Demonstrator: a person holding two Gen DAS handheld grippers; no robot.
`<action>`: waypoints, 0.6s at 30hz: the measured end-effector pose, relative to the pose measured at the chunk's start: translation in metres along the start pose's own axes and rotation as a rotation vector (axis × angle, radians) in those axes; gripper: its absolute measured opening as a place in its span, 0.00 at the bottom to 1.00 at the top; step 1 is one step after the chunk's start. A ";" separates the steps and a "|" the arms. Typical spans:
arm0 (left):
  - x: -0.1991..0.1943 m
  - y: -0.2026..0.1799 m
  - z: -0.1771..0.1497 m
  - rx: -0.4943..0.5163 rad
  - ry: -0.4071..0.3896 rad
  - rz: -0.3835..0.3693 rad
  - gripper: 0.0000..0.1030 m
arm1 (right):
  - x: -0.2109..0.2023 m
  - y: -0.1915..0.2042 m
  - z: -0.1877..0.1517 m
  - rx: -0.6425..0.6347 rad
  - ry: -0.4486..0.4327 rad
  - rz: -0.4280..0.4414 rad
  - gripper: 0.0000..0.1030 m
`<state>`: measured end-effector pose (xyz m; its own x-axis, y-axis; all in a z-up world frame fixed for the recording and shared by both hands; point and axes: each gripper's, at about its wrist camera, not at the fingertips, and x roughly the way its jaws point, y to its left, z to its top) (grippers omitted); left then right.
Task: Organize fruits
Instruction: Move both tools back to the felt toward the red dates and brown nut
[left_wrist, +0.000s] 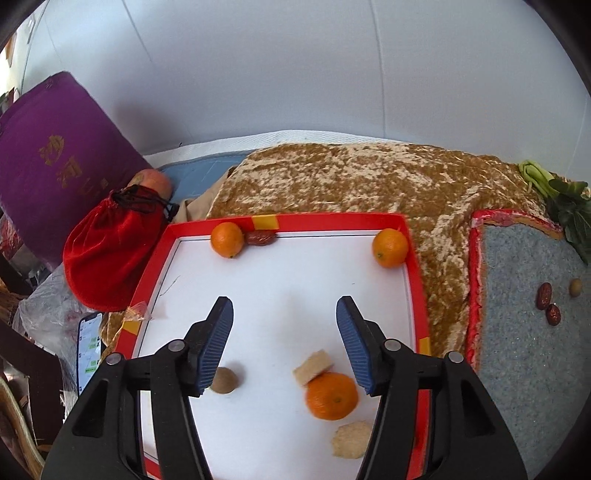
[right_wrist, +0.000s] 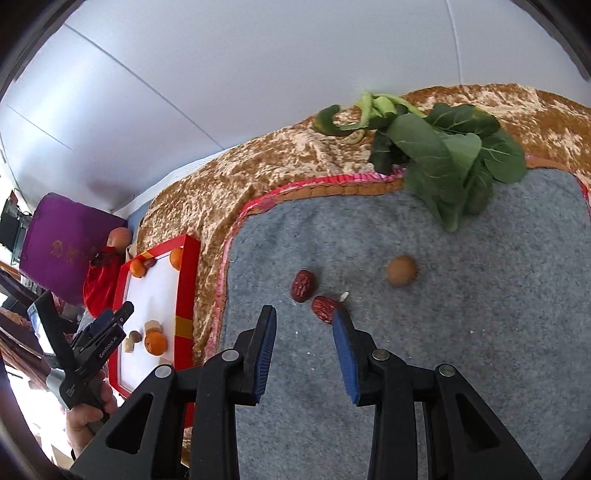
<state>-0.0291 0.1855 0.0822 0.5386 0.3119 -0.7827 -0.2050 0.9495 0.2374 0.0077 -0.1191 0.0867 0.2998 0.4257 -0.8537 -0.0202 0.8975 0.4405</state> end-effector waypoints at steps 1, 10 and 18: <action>-0.001 -0.008 0.001 0.013 -0.005 -0.007 0.58 | 0.001 -0.002 0.000 0.003 0.002 -0.001 0.33; -0.013 -0.092 -0.004 0.191 -0.043 -0.083 0.64 | 0.005 -0.011 0.000 -0.005 0.017 -0.032 0.33; -0.019 -0.160 -0.024 0.352 -0.028 -0.165 0.64 | 0.008 -0.025 0.001 0.029 0.031 -0.068 0.33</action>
<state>-0.0263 0.0271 0.0455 0.5638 0.1504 -0.8121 0.1770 0.9385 0.2966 0.0121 -0.1380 0.0690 0.2703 0.3673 -0.8900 0.0275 0.9210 0.3885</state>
